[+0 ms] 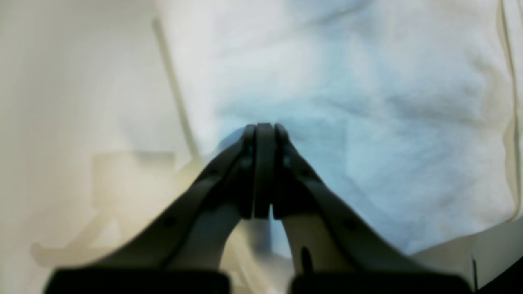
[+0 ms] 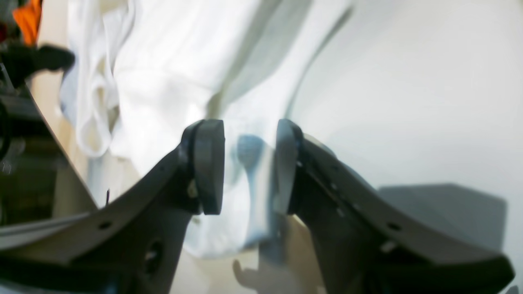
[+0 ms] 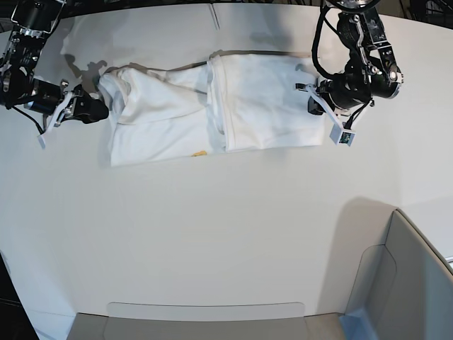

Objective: Layout the t-shirt on the table in an organized manner, then fold the t-shirt properly
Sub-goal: 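Grasp the other strip end with the right gripper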

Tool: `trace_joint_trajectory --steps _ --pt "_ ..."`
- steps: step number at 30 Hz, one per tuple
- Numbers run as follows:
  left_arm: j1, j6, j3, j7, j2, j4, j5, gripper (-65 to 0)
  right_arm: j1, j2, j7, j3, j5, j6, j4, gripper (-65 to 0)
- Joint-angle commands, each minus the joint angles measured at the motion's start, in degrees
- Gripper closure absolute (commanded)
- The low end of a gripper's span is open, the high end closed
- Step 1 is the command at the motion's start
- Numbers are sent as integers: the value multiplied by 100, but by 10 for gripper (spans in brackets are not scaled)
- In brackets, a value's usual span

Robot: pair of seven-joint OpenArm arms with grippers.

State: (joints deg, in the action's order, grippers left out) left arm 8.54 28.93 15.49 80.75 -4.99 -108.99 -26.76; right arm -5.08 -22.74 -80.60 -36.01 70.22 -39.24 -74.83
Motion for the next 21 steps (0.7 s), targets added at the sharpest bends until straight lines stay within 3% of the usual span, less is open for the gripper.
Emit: trace_joint_trajectory --steps 1,5,10,21 --pt "-40 22 3 -75 -15 -103 -36 0 47 -130 60 -43 130 -76 -82 -217" --pt "-49 22 3 -75 -15 -103 -36 0 91 -86 60 -34 -213 -76 -65 -217" --pt "-49 22 3 -75 3 -94 -36 0 310 406 60 -69 -934 -76 -91 -217" --pt "-32 22 3 -75 12 -94 -36 0 504 1206 60 -43 -969 -76 -91 -217"
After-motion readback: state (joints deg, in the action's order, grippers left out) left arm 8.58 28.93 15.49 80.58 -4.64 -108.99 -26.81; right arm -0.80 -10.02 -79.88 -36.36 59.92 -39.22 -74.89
